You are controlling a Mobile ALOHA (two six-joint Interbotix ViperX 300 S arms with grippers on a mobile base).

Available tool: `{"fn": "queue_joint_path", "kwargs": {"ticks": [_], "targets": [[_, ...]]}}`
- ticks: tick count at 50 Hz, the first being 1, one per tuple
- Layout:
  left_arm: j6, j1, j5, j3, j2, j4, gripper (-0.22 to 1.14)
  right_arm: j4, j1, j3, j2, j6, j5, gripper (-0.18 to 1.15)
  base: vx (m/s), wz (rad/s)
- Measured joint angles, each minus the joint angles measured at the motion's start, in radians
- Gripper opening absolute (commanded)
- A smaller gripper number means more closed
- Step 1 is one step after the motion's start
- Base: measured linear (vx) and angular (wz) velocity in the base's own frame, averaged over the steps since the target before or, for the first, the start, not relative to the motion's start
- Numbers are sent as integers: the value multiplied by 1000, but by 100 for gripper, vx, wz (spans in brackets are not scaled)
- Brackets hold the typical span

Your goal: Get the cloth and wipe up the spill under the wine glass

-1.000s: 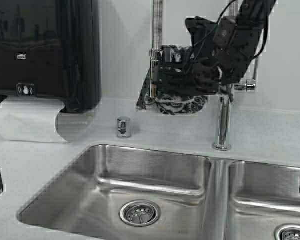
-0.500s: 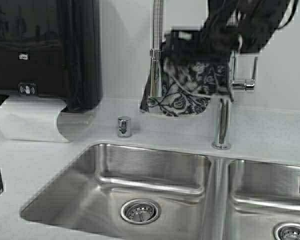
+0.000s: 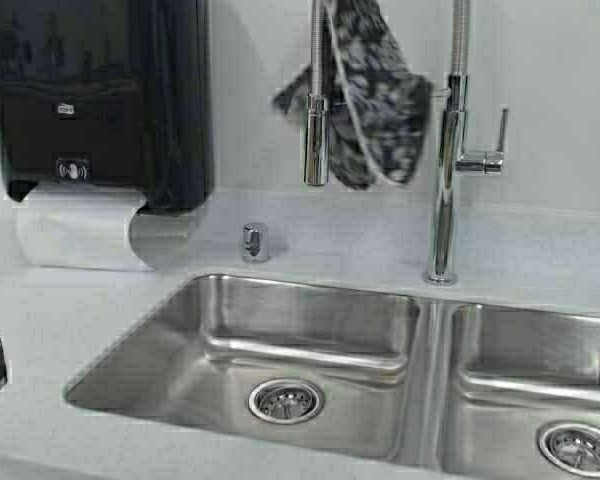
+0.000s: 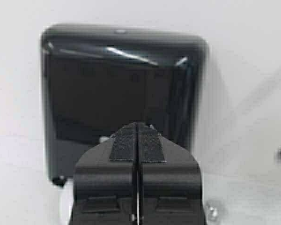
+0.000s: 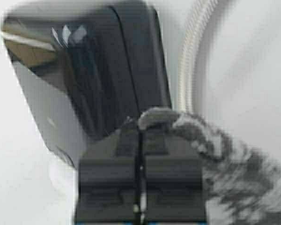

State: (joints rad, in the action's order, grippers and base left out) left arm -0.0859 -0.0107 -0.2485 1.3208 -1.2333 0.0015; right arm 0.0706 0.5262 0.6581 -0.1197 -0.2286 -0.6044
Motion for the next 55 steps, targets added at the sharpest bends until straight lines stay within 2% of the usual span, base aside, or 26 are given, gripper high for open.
{"fn": "queue_joint_path", "kwargs": {"ticks": [22, 34, 55], "targets": [[-5, 2, 9, 3, -2, 0, 2, 32, 55, -103, -242, 0, 199, 6, -10, 3], [-12, 0, 9, 3, -2, 0, 2, 34, 87, -71, -334, 0, 299, 6, -11, 13], [-21, 0, 11, 3, -6, 0, 2, 34, 91, -15, -357, 0, 319, 6, -15, 29]]}}
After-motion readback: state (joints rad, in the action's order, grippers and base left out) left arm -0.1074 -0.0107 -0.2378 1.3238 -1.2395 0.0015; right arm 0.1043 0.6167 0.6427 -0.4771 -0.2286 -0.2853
